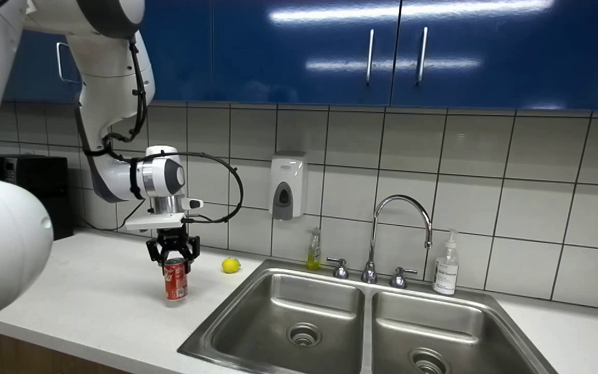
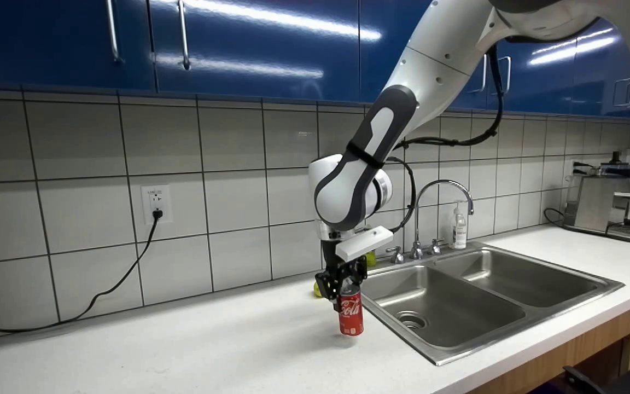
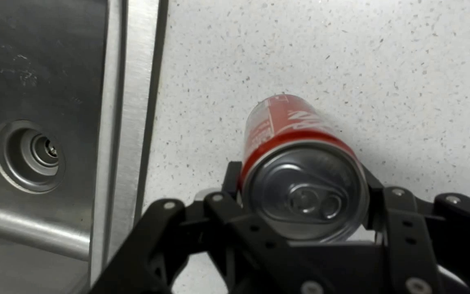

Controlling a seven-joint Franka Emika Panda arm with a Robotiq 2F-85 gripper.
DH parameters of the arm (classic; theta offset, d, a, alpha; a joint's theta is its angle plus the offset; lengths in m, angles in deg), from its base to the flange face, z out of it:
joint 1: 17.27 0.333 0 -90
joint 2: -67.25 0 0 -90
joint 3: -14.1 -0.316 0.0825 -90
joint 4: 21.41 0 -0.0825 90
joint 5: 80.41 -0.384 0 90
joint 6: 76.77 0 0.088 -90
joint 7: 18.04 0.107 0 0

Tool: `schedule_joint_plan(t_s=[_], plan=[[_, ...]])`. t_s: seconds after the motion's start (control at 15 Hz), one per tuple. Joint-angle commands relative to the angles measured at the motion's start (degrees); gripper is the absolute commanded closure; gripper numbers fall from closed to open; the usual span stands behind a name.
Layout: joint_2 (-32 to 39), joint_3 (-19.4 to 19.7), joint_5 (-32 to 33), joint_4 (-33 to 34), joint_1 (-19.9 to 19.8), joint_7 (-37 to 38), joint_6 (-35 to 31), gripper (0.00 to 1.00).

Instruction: Put the red can in the sink.

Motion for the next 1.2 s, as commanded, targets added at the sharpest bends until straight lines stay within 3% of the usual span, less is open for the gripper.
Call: schedule_joint_plan(t_s=[0.0, 0.53, 1.13], plan=[[-3.9, 0.5, 1.8, -0.1, 0.0, 3.2, 4.0, 0.61], [-5.9, 3.1, 1.9, -0.6, -2.1, 7.3, 5.3, 0.61], [-10.2, 8.7, 5.0, -4.3, -6.4, 12.1, 4.8, 0.61]])
